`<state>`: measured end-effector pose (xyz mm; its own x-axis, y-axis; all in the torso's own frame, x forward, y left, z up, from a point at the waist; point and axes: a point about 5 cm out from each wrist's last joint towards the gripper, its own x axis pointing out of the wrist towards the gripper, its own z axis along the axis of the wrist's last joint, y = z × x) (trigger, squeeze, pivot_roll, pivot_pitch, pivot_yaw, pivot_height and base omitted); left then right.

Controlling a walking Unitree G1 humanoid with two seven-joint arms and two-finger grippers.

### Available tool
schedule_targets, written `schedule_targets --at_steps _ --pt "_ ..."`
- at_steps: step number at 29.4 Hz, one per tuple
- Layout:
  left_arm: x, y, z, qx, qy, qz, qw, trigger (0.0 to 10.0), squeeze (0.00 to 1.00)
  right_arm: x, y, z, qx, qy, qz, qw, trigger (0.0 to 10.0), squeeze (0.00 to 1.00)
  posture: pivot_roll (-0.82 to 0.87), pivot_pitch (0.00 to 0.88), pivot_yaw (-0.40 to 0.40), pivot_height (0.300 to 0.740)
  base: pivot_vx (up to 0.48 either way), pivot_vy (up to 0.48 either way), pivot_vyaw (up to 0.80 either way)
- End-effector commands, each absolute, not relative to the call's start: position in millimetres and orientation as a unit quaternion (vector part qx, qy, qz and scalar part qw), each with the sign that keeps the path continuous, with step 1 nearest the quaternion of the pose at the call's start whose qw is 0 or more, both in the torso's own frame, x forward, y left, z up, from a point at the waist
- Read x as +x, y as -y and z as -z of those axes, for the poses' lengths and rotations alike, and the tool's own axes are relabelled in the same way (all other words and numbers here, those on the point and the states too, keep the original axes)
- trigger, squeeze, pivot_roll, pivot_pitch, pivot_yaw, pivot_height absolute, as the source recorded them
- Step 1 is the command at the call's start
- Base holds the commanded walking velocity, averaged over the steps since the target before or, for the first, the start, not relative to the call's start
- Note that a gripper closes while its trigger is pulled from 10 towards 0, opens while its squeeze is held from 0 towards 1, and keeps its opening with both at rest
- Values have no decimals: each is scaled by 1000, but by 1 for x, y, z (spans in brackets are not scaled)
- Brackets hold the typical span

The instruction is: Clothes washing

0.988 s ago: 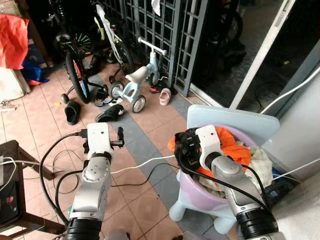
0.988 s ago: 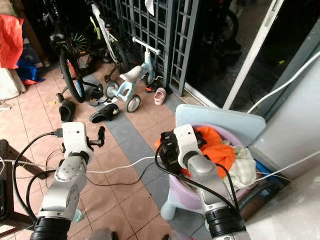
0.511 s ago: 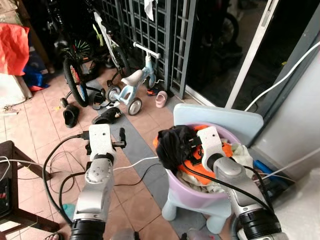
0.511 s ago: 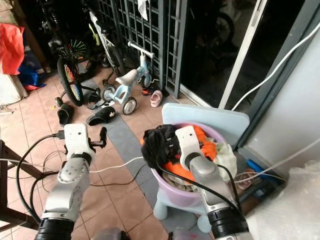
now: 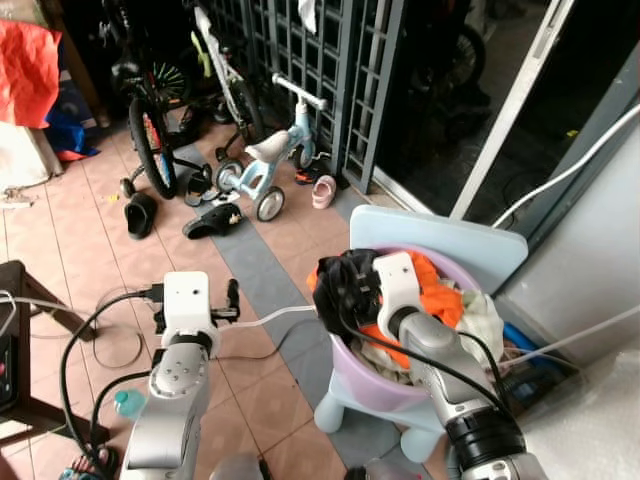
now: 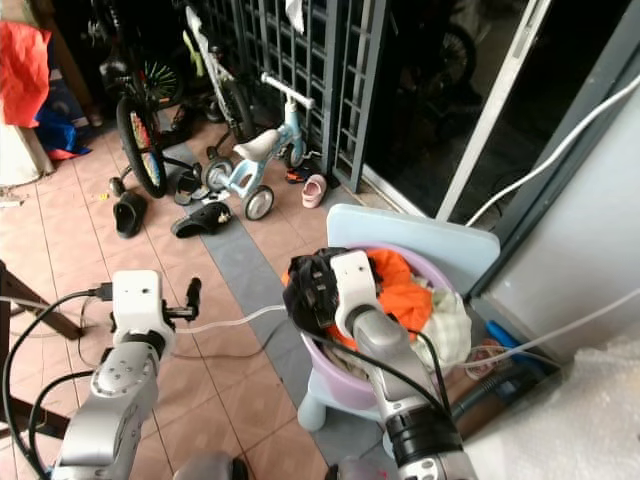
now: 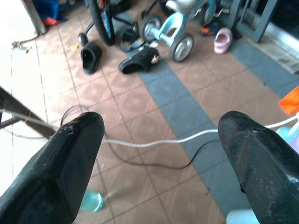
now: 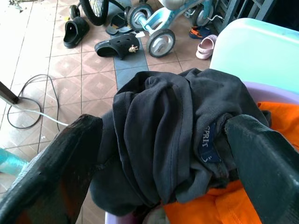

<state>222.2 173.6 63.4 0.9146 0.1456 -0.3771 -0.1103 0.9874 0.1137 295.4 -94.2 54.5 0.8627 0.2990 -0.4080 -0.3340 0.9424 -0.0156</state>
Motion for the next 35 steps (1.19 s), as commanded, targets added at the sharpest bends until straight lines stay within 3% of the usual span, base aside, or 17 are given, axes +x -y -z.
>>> schedule_targets --at_steps 1,9,10,19,28,35 --pt "216 -183 -63 50 -216 -68 973 10000 0 300 94 -51 -54 -207 -146 966 10000 0 127 135 -26 740 0 0 0" --pt "204 -215 -62 91 -266 -77 957 10000 0 318 89 -33 -35 -276 -80 957 10000 0 148 201 -40 740 0 0 0" --pt "204 -216 -63 96 -268 -75 956 10000 0 319 87 -31 -18 -287 -71 955 0 0 148 208 -45 740 0 0 0" --pt "203 -191 -69 71 -245 -45 966 10000 0 319 54 -31 11 -291 -99 951 0 0 148 225 -72 740 0 0 0" --pt "204 -180 -72 114 -232 -16 966 10000 0 312 52 -21 31 -308 -98 946 0 0 152 232 -81 740 0 0 0" --pt "208 -177 -73 104 -223 -14 969 10000 0 311 56 -17 26 -313 -97 944 0 0 145 226 -88 740 0 0 0"
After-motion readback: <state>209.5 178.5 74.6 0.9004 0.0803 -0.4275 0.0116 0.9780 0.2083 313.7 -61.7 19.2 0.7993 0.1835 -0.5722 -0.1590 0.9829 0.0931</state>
